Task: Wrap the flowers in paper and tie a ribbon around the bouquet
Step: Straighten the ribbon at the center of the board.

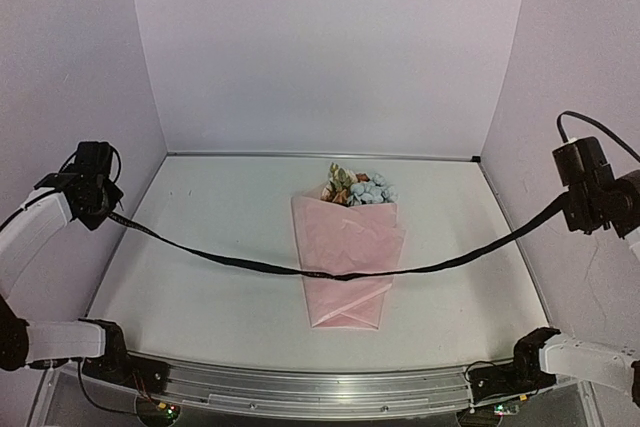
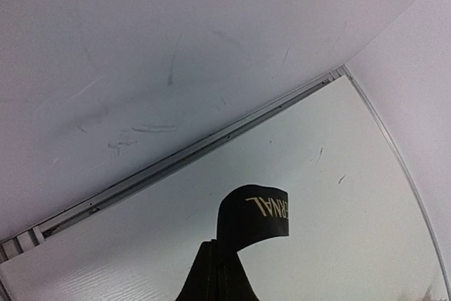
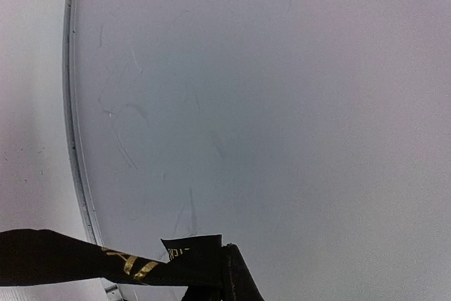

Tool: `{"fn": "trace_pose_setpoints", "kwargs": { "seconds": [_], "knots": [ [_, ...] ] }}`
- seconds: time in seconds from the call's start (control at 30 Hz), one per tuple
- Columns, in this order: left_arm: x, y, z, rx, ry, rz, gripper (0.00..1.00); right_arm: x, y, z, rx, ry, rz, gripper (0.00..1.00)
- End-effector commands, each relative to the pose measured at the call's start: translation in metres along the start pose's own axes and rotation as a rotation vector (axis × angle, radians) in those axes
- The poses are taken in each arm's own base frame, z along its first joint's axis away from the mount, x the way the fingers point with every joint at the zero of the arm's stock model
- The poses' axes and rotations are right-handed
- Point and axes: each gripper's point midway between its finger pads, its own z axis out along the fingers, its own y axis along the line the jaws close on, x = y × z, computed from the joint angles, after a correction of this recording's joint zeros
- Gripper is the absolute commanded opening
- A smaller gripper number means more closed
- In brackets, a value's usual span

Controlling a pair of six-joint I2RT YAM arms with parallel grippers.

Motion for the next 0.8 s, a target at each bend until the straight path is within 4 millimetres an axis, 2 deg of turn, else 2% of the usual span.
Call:
{"fn": "trace_pose_setpoints", "kwargs": {
  "seconds": [0.0, 0.13, 0.3, 0.33, 0.4, 0.47, 0.5, 0.63, 0.77],
  "knots": [
    [0.027, 0.012, 0.014, -0.026, 0.072, -0.005, 0.0, 0.012, 0.007, 0.017, 0.034, 0.114, -0.057, 0.0],
    [0.056, 0.026, 0.032, -0.073, 0.133, -0.029, 0.0, 0.045, 0.03, 0.037, 0.013, 0.256, -0.039, 0.0],
    [0.074, 0.045, 0.043, -0.143, 0.15, -0.048, 0.01, 0.075, 0.054, 0.053, -0.004, 0.41, -0.008, 0.0],
    [0.076, 0.047, 0.043, -0.149, 0.151, -0.054, 0.07, 0.079, 0.058, 0.055, -0.01, 0.438, -0.008, 0.0],
    [0.077, 0.05, 0.044, -0.153, 0.145, -0.067, 0.16, 0.085, 0.062, 0.058, -0.014, 0.479, 0.005, 0.06],
    [0.077, 0.053, 0.044, -0.162, 0.137, -0.077, 0.21, 0.089, 0.067, 0.058, -0.034, 0.508, 0.016, 0.15],
    [0.076, 0.055, 0.043, -0.169, 0.132, -0.082, 0.27, 0.091, 0.071, 0.058, -0.048, 0.519, 0.023, 0.25],
    [0.069, 0.054, 0.039, -0.163, 0.103, -0.105, 0.67, 0.095, 0.082, 0.055, -0.101, 0.558, 0.054, 0.55],
    [0.055, 0.036, 0.033, -0.099, 0.09, -0.072, 0.88, 0.097, 0.086, 0.046, -0.155, 0.589, 0.108, 0.8]
  ]
}}
